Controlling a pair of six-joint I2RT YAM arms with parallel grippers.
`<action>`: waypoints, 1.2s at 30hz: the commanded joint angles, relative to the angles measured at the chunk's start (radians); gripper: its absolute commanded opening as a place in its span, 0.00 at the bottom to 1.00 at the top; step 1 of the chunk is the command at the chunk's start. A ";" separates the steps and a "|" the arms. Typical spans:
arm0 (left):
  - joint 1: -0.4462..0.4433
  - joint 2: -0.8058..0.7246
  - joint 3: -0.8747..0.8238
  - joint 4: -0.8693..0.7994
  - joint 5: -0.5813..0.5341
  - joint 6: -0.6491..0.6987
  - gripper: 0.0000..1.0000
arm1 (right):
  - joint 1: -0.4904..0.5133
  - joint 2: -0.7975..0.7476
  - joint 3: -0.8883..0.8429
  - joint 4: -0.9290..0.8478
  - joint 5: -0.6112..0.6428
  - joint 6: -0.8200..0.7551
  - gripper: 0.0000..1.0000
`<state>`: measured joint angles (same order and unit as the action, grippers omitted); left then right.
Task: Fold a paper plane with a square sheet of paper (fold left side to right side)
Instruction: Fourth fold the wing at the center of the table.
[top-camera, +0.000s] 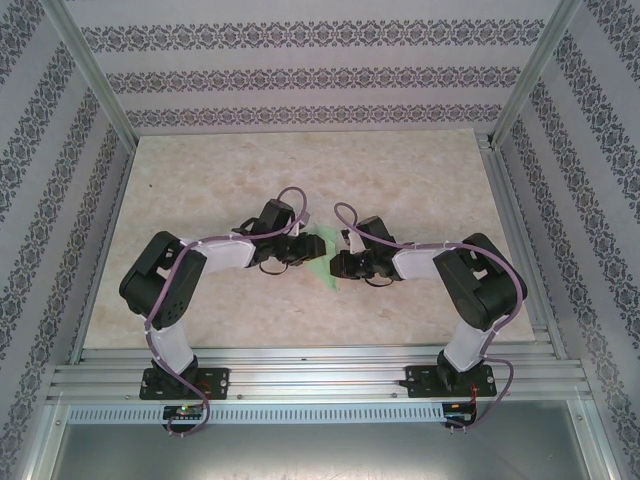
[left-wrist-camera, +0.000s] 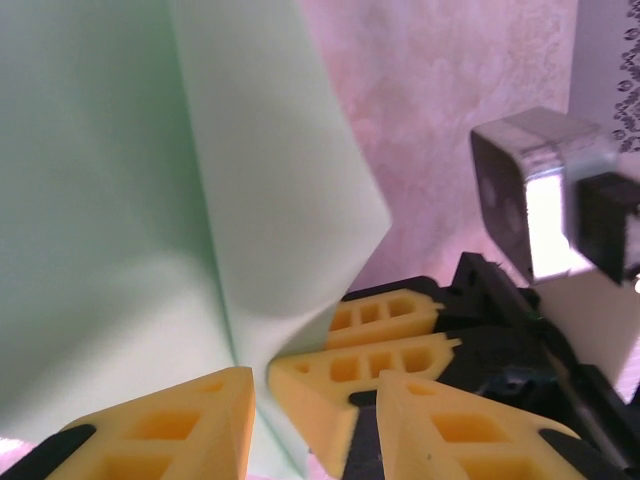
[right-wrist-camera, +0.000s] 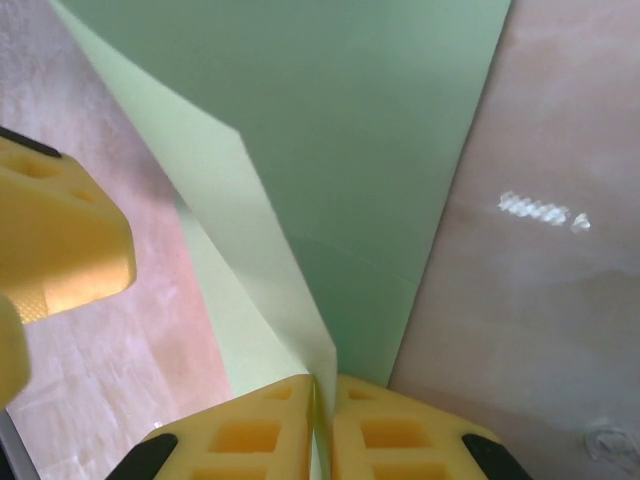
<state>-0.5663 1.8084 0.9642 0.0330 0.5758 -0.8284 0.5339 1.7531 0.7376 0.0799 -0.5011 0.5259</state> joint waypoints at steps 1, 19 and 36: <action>-0.014 0.045 0.036 0.056 0.028 -0.024 0.38 | -0.003 0.037 0.009 -0.009 0.021 -0.008 0.12; -0.014 0.163 0.070 -0.048 -0.058 0.021 0.39 | -0.010 -0.046 0.037 -0.047 0.010 -0.002 0.25; -0.015 0.166 0.058 -0.053 -0.083 0.025 0.39 | -0.055 -0.095 0.063 -0.097 0.040 0.005 0.30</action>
<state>-0.5709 1.9385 1.0271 0.0261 0.5507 -0.8352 0.4858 1.6390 0.7712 -0.0307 -0.4808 0.5243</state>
